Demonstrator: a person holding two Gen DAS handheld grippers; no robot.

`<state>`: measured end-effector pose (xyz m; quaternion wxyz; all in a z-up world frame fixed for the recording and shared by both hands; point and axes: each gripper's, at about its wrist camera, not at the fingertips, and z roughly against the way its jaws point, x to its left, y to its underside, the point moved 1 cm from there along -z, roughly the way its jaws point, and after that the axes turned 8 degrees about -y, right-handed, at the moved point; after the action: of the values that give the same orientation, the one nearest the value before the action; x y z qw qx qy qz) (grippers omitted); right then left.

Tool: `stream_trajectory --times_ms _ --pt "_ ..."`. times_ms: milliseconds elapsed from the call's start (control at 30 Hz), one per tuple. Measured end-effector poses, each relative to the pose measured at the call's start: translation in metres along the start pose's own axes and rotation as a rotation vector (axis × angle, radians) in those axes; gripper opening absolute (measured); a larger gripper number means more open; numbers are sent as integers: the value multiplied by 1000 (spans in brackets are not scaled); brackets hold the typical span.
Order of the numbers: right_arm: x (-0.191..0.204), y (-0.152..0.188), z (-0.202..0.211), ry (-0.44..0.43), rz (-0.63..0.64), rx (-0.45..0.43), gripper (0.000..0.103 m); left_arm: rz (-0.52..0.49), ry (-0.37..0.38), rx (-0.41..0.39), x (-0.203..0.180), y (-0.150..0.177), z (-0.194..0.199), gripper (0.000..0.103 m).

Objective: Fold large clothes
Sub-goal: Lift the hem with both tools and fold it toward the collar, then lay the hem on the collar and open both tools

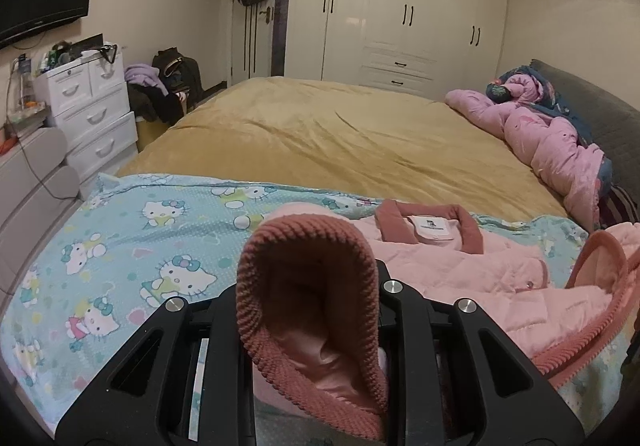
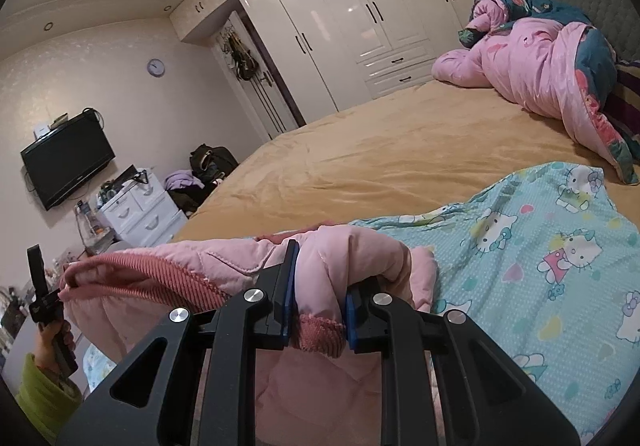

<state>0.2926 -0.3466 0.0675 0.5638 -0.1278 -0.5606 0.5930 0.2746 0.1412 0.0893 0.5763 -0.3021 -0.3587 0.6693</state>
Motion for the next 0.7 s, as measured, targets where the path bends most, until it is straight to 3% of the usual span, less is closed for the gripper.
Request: stream_trajectory --times_ms 400,700 --pt "-39 -2 -56 80 -51 73 18 16 0 22 -9 -5 -50 18" --pt "-66 4 -98 112 -164 135 18 118 29 69 -4 12 -93 22"
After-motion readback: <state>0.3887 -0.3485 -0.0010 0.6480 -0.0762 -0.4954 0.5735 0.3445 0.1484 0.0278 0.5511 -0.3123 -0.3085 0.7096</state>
